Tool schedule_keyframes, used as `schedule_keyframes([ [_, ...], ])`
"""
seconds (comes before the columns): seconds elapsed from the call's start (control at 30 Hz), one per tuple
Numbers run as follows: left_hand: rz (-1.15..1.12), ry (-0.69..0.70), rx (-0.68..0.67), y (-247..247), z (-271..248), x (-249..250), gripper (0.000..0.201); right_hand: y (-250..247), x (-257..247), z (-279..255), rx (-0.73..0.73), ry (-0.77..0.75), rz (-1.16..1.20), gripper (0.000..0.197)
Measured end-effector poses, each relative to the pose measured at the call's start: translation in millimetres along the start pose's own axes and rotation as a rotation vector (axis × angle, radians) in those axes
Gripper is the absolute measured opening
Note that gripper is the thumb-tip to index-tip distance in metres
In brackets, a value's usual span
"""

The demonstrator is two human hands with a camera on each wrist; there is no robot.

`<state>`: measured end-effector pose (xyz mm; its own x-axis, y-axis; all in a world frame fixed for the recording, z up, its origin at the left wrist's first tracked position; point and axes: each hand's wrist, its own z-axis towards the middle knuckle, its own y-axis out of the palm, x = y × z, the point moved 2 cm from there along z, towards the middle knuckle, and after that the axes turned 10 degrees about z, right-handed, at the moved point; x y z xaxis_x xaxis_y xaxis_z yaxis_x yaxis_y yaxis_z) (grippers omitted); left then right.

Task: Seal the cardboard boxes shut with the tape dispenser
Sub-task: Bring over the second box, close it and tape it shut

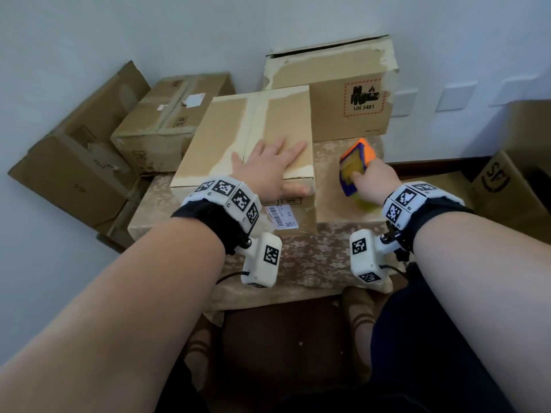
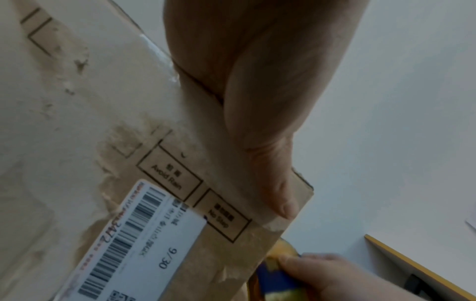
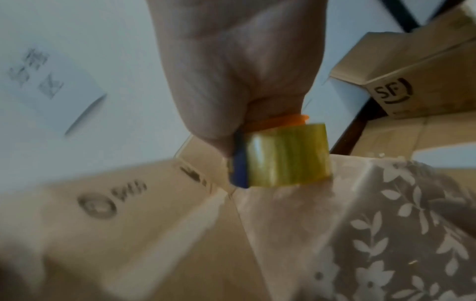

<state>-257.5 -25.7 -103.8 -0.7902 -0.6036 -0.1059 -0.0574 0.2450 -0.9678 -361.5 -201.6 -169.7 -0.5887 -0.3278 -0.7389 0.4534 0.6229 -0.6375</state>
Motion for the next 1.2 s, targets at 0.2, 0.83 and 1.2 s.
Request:
schedule_keyframes([
  [0.2,-0.045,-0.032,0.055,-5,-6,17,0.089,-22,-14,-8,0.006,0.108,0.655,0.061],
  [0.83,-1.189,-0.281,0.225,-45,-69,-57,0.042,-43,-126,-114,-0.412,-0.162,0.933,0.02],
  [1.2,-1.745,-0.34,0.093,-38,-114,-88,0.033,-16,-146,-148,-0.518,-0.308,0.691,0.027],
])
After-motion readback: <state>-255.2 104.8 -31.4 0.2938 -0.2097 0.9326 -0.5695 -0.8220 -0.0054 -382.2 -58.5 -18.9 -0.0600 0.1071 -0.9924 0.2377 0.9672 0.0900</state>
